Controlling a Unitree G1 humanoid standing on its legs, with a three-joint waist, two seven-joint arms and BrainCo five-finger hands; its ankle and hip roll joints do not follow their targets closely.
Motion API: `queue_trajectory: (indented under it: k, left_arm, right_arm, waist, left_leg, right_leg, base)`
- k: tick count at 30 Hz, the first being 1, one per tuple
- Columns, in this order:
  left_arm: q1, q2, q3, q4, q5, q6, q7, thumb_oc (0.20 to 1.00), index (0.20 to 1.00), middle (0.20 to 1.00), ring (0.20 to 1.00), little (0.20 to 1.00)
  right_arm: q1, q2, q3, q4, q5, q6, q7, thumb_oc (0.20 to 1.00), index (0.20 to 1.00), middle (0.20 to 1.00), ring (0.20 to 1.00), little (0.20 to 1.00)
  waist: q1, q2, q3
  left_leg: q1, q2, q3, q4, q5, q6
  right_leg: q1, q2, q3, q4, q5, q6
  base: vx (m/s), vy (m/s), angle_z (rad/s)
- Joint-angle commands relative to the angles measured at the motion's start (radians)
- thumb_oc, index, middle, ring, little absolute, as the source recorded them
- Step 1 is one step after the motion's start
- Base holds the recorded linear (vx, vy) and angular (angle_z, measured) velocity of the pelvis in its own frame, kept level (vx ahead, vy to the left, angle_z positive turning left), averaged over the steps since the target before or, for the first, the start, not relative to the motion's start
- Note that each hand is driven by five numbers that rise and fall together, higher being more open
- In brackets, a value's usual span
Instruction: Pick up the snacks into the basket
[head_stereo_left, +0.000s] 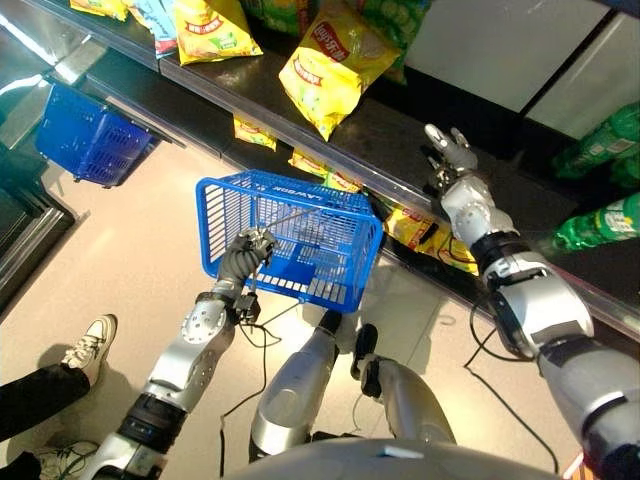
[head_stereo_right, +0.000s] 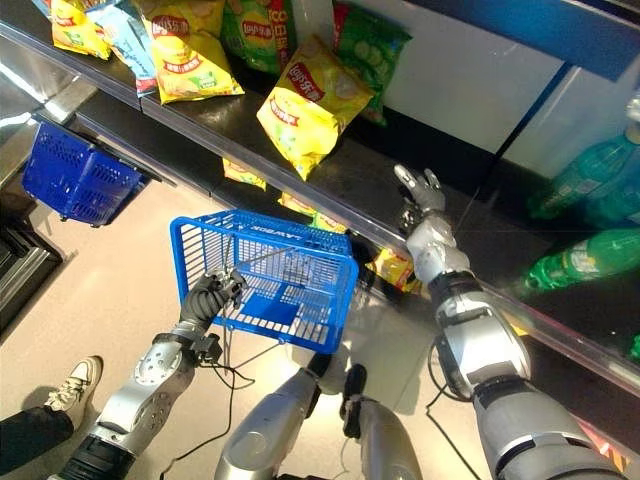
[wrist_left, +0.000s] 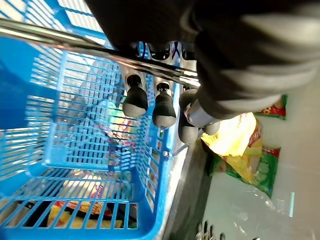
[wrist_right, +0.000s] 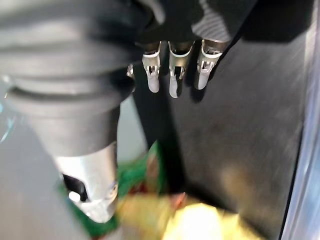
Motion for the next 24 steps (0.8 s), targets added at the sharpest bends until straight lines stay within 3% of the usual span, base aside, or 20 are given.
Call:
queue_trajectory:
  k: [1,5,10,18,24]
  left_arm:
    - [-0.022,0.048,0.054,-0.159,-0.028,-0.097,0.004,0.2,0.2,0.2,0.2,0.2]
    - [-0.037,0.075,0.041,-0.165,-0.027,-0.103,0.007,0.2,0.2,0.2,0.2,0.2]
    - [-0.055,0.096,0.04,-0.166,-0.015,-0.108,0.014,0.2,0.2,0.2,0.2,0.2]
    - [-0.083,0.077,0.042,-0.165,-0.005,-0.114,0.023,0.2,0.2,0.2,0.2,0.2]
    - [-0.108,0.071,0.03,-0.172,-0.005,-0.116,0.017,0.2,0.2,0.2,0.2,0.2]
  right_arm:
    - [-0.019,-0.028,-0.01,-0.061,-0.008,-0.042,-0.004,1.0,1.0,1.0,1.0,1.0]
    - [-0.037,-0.024,-0.004,-0.076,-0.003,-0.047,-0.012,1.0,1.0,1.0,1.0,1.0]
    - [-0.053,-0.039,-0.007,-0.09,0.007,-0.053,-0.016,1.0,1.0,1.0,1.0,1.0]
    - [-0.135,-0.057,-0.032,-0.009,0.054,-0.052,-0.011,1.0,1.0,1.0,1.0,1.0]
    - [-0.197,-0.094,-0.042,0.058,0.085,-0.049,0.001,1.0,1.0,1.0,1.0,1.0]
  waist:
    - [0.015,-0.035,-0.019]
    - [0.028,-0.04,-0.017]
    - [0.052,-0.053,-0.018]
    - [0.1,-0.083,-0.009]
    - [0.13,-0.089,-0.001]
  left_leg:
    - [0.009,-0.014,0.046,-0.085,0.029,0.024]
    - [0.021,-0.038,0.018,-0.13,0.045,0.046]
    - [0.002,-0.072,0.028,-0.128,0.025,0.061]
    - [-0.023,-0.101,0.012,-0.116,-0.002,0.073]
    - [-0.04,-0.119,-0.009,-0.11,-0.009,0.078]
  right_leg:
    - [0.049,-0.051,0.038,0.008,-0.078,0.203]
    - [0.035,-0.061,0.055,0.003,-0.061,0.21]
    - [0.044,-0.098,0.053,-0.053,-0.04,0.228]
    - [0.069,-0.127,0.042,-0.114,-0.007,0.245]
    - [0.075,-0.139,0.02,-0.131,0.005,0.255]
  base:
    - [0.18,0.144,0.01]
    - [0.08,0.135,-0.15]
    - [0.11,0.138,0.04]
    - [0.08,0.055,0.07]
    - [0.04,0.009,0.16]
